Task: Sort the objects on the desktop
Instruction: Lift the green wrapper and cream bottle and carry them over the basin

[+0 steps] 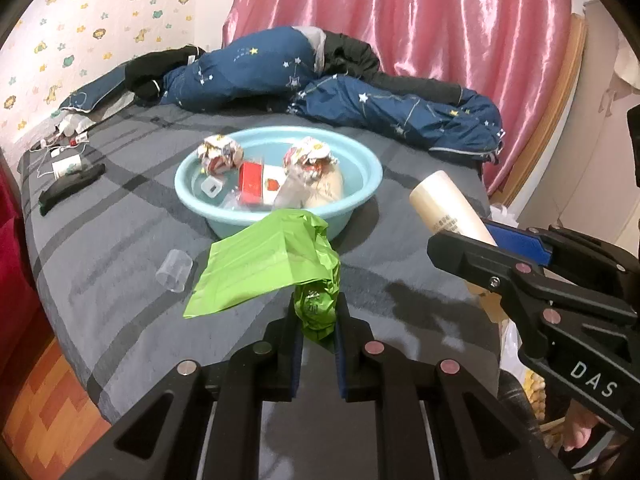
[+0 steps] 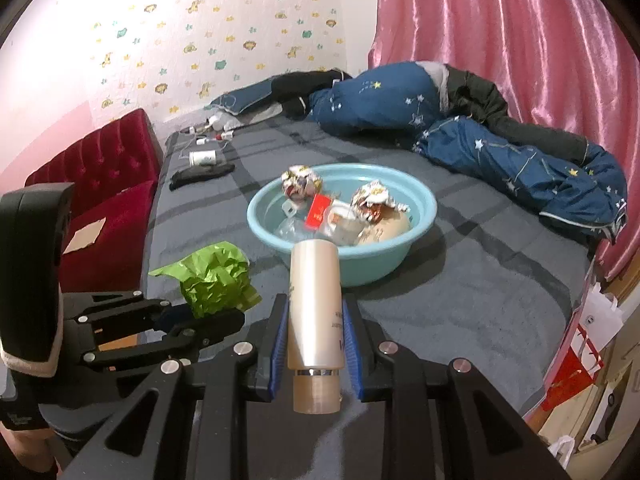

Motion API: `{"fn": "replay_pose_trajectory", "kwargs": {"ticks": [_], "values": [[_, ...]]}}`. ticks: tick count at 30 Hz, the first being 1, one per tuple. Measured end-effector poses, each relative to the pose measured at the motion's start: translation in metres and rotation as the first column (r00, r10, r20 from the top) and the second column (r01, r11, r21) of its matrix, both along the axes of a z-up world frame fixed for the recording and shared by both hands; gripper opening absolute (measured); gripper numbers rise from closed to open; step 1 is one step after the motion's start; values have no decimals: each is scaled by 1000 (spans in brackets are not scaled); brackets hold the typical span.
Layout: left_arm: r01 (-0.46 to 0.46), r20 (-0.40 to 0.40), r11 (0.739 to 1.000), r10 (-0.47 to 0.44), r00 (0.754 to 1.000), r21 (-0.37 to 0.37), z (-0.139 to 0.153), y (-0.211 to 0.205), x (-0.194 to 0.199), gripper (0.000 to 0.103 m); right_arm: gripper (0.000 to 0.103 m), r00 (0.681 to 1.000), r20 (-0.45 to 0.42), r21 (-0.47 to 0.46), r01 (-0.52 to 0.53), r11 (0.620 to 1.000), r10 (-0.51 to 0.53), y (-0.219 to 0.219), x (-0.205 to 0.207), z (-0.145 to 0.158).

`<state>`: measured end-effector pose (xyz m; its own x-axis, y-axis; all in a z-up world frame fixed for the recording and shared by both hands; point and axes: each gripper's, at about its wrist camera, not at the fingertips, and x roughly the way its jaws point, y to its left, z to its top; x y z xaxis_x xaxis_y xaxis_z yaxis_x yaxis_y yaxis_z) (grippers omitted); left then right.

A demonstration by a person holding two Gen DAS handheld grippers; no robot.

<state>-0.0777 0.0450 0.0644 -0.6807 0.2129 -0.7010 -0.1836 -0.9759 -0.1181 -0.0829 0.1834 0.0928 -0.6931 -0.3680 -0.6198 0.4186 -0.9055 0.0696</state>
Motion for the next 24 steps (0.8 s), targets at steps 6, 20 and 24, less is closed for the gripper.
{"fn": "replay_pose_trajectory", "kwargs": {"ticks": [6,20,24], "values": [[-11,-26,1000,11,1000,-1,15,-1,-5,14,27,1000,-23,-24,3,1000,-4,4,-3,15],[-51,-68,999,52,996,6,47,-5,-30,14,27,995,-96,-48,2,999,-6,7,-22,52],[-61,-80,998,62,995,6,55,-5,-40,14,27,993,-115,-53,-4,999,-2,4,-30,64]]}}
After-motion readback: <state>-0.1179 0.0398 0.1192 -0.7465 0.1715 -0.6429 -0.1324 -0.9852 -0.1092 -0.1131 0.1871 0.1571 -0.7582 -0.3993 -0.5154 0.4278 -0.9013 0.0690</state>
